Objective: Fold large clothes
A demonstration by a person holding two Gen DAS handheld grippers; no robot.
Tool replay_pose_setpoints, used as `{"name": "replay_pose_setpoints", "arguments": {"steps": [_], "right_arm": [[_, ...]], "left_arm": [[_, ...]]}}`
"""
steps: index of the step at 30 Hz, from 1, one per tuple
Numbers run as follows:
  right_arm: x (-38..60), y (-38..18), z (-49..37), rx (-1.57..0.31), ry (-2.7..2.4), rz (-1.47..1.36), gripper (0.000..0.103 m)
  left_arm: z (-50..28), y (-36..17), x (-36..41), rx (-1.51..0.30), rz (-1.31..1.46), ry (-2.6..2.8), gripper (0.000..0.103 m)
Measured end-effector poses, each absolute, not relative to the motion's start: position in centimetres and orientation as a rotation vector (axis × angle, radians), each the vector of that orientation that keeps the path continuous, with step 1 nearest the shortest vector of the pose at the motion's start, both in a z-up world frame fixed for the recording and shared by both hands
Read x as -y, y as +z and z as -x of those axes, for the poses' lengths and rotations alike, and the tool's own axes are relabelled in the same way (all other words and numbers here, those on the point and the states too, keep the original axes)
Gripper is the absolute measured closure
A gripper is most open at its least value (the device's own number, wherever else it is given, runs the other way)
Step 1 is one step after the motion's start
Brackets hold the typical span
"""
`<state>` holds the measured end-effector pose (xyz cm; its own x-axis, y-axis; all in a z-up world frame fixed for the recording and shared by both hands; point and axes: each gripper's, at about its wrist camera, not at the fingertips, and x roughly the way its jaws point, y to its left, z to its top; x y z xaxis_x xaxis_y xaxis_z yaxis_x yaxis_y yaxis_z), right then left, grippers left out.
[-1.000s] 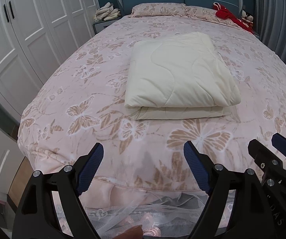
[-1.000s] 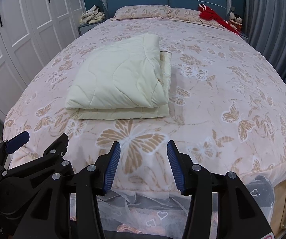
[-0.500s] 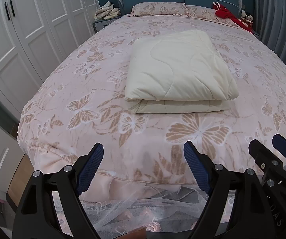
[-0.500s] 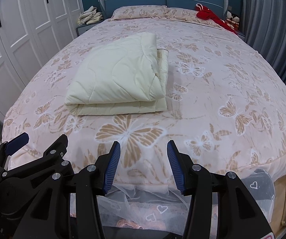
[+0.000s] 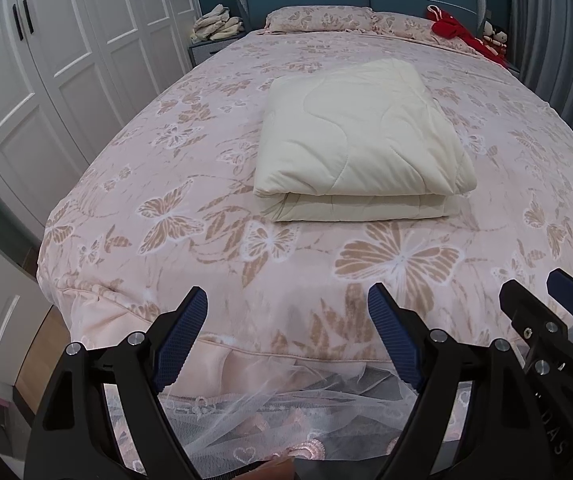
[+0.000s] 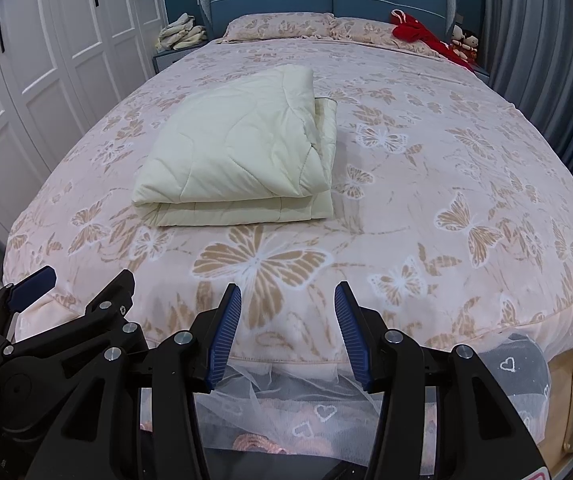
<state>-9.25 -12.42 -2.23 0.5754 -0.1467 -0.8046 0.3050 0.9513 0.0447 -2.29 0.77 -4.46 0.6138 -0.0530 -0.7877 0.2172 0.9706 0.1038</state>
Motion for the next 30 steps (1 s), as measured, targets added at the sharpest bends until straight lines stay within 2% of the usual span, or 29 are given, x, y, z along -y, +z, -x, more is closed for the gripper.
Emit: {"name": "replay_pose_setpoints", "arguments": {"steps": [30], "right_arm": [[11.91, -2.17, 10.17, -0.914, -0.276, -0.168, 0.055]], "left_arm": [[3.21, -4.45, -1.32, -0.891, -0.193, -0.157, 0.023]]}}
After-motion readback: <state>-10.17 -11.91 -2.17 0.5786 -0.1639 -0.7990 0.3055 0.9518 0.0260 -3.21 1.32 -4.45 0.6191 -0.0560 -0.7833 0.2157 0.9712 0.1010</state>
